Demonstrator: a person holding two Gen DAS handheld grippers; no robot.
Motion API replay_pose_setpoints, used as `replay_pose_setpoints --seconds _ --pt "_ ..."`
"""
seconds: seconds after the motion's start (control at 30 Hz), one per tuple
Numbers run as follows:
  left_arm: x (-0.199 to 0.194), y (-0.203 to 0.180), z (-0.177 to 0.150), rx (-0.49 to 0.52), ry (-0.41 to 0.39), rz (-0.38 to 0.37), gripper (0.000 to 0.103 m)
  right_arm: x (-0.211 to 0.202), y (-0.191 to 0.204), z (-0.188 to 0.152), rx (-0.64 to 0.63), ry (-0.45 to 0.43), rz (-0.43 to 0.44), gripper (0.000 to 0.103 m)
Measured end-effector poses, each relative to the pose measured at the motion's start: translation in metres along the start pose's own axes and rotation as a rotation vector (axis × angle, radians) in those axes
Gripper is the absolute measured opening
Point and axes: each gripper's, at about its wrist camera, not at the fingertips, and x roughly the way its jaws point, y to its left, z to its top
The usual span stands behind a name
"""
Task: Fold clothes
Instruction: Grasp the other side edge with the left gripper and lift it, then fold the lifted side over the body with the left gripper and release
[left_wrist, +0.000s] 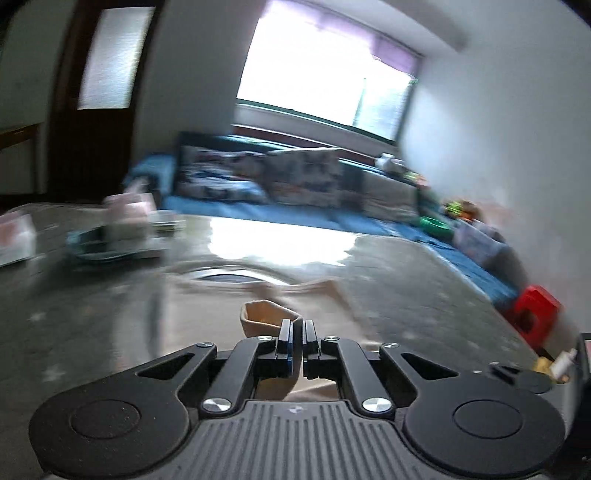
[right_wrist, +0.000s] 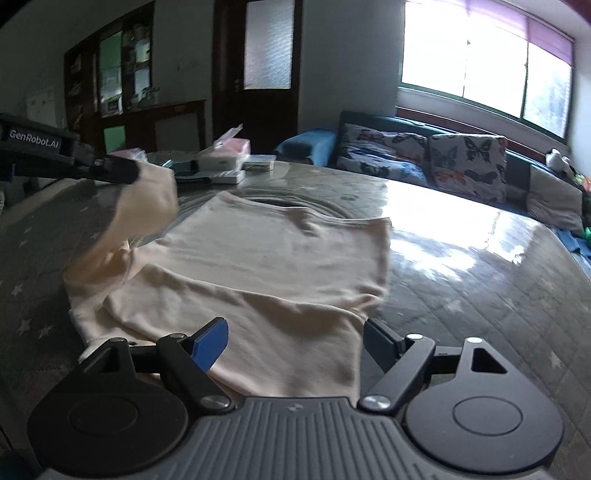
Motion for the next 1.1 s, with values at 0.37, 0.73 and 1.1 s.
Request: replay_pose_setpoints --seconds 0.37,0.73,1.1 --pt "0.048 -0.049 -0.024 0.067 0.151 -0.116 0.018 -0.014 -0.028 -0.012 0.077 -0.007 -0.048 0.077" --pt "-0.011 0.034 -0.043 0.136 0.091 0.059 0.050 0.007 -0.020 0.003 0.102 0.044 0.079 0.053" --pt "-0.047 0.064 -0.087 0.272 0.127 0.108 0.050 0.035 -0.016 0.003 0.101 0.131 0.036 0.025"
